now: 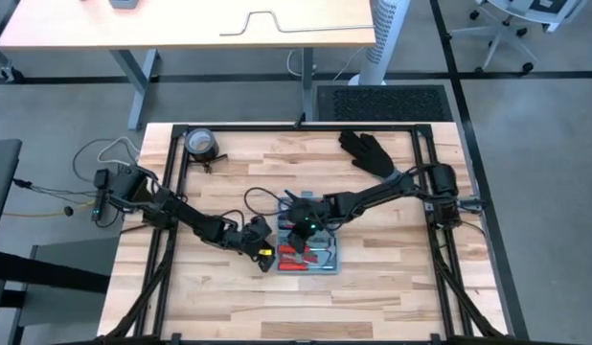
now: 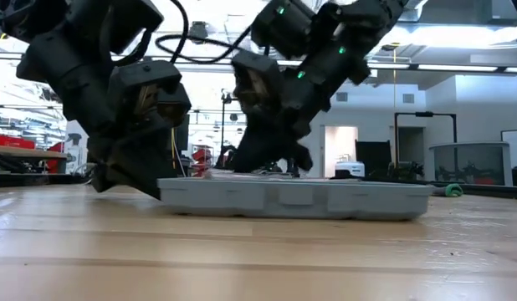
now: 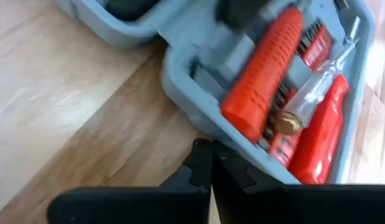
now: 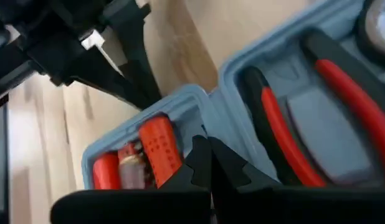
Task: Prefit tool cases
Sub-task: Put the transparent screwdriver into the gray toolbox
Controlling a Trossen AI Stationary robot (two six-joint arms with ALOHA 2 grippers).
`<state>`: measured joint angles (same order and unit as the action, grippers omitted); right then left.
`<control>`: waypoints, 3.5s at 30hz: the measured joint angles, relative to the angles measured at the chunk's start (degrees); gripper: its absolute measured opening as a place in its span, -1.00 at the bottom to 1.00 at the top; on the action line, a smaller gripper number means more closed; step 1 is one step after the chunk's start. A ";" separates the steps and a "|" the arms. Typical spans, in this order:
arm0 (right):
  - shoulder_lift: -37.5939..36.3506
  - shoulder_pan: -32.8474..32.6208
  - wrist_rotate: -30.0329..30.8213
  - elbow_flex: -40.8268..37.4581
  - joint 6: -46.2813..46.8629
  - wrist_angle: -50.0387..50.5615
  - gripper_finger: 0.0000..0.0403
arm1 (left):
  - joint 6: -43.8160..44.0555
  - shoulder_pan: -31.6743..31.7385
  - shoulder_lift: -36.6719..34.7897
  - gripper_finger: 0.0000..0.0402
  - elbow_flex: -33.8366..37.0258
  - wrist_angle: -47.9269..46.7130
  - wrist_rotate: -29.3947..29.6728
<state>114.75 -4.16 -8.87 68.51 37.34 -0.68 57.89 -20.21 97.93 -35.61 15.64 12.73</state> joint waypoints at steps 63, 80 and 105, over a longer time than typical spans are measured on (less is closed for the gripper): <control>-3.42 -11.57 19.53 -4.66 -22.20 3.87 -1.00 | -1.32 0.11 -0.96 -1.00 -0.40 -1.64 1.50; -6.80 -8.60 18.94 -4.87 -24.83 7.08 -1.00 | -1.29 0.00 -0.96 -1.00 -0.44 -1.63 2.00; -4.89 -9.42 10.61 -4.51 -34.21 0.88 -0.39 | -1.70 -0.02 -0.96 -1.00 -0.44 -1.69 2.56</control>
<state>109.86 -13.58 1.74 64.00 3.13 0.20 56.19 -20.23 96.97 -36.05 13.95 15.29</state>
